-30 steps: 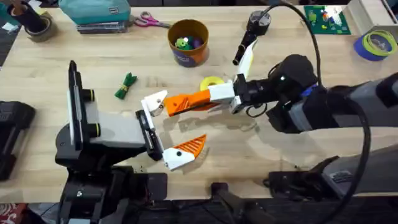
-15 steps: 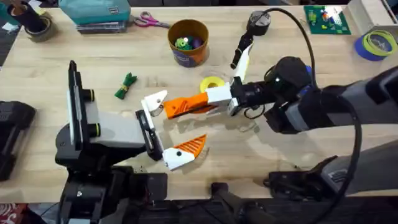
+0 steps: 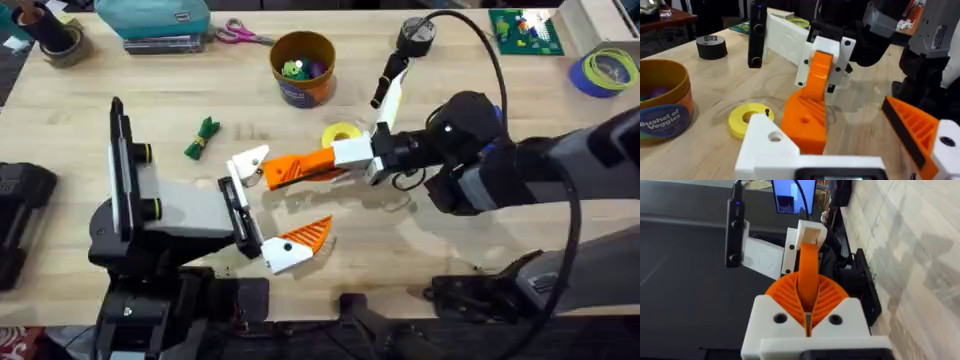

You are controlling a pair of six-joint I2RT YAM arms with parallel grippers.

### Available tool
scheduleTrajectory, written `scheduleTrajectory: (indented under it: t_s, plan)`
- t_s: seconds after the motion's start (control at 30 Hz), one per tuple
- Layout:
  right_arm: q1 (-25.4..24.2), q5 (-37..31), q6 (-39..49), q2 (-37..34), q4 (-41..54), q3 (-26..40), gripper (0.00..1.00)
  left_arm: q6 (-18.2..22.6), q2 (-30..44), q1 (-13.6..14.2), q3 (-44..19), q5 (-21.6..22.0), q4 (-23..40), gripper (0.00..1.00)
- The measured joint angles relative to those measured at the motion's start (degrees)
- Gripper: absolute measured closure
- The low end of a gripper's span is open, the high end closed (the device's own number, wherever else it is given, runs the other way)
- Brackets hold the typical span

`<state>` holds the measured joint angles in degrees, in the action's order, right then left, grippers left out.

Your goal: Pick up the gripper from the table and insert it into the empty holder that is missing its gripper. Then pick up a screw, insert it into the mounting hole, and use the screwdriver to tighten it. Finally, clean up the table by picking up the vegetable and placing it into the bucket.

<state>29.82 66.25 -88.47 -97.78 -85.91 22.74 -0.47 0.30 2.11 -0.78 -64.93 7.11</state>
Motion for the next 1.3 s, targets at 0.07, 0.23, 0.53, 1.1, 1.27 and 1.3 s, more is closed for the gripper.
scheduleTrajectory:
  t_s: [0.07,0.23,0.53,1.1,1.27,1.3]
  plan:
    - [0.02,-0.04,0.0,0.0,0.0,0.0,0.992,0.0,0.01,0.0,0.0,0.0,0.0,0.015]
    - [0.02,-0.12,0.0,0.0,0.0,0.0,0.992,0.0,0.0,0.0,0.0,0.0,0.0,0.015]
    - [0.95,-1.83,0.0,0.0,0.07,0.0,0.992,0.01,0.01,0.0,0.0,0.0,0.0,0.016]
    - [2.9,-5.18,0.0,0.0,0.24,-0.05,0.992,0.02,0.01,0.0,0.0,0.43,-0.02,0.015]
    - [3.02,-5.41,0.17,0.0,0.24,-0.09,0.992,0.02,0.01,0.0,0.0,0.44,-0.02,0.015]
    - [3.02,-5.41,0.17,0.0,0.24,-0.09,0.992,0.02,0.01,0.0,0.0,0.44,-0.04,0.015]
